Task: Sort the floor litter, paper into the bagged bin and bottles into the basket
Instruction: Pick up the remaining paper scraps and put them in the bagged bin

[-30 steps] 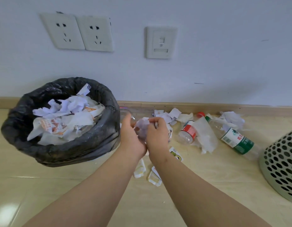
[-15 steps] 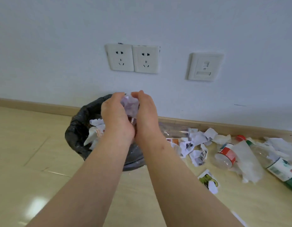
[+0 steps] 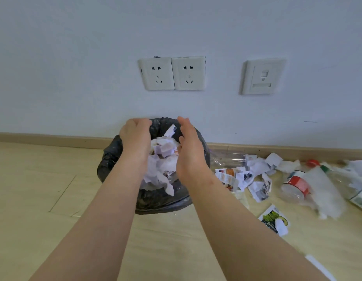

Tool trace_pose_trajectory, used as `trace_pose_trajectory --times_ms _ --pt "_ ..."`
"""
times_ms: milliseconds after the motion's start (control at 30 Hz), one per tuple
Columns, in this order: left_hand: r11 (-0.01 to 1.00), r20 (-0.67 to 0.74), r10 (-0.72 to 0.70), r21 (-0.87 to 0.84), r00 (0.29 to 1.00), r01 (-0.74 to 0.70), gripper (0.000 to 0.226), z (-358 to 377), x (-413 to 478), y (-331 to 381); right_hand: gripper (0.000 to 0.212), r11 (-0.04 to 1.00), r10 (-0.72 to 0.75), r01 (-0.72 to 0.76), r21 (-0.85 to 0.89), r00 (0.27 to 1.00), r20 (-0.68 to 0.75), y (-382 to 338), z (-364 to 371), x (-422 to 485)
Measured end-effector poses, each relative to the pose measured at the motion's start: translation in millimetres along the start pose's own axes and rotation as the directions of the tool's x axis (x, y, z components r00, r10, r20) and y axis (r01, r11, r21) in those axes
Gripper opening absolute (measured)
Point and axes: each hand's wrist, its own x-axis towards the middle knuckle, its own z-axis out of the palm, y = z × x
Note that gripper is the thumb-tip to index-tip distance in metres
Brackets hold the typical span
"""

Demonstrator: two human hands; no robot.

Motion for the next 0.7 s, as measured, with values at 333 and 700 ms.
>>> trace_pose_trajectory --times_ms 333,700 --pt "0.930 0.311 0.296 0.121 0.903 -0.346 0.020 77 -50 -16 0.016 0.950 -0.298 0.261 -0.173 0.924 -0.240 -19 -91 13" --pt "0.827 0.634 0.044 0.411 0.772 -0.384 0.020 137 -92 -98 0.009 0.740 -0.266 -0.061 -0.670 0.889 -0.374 -3 -235 0"
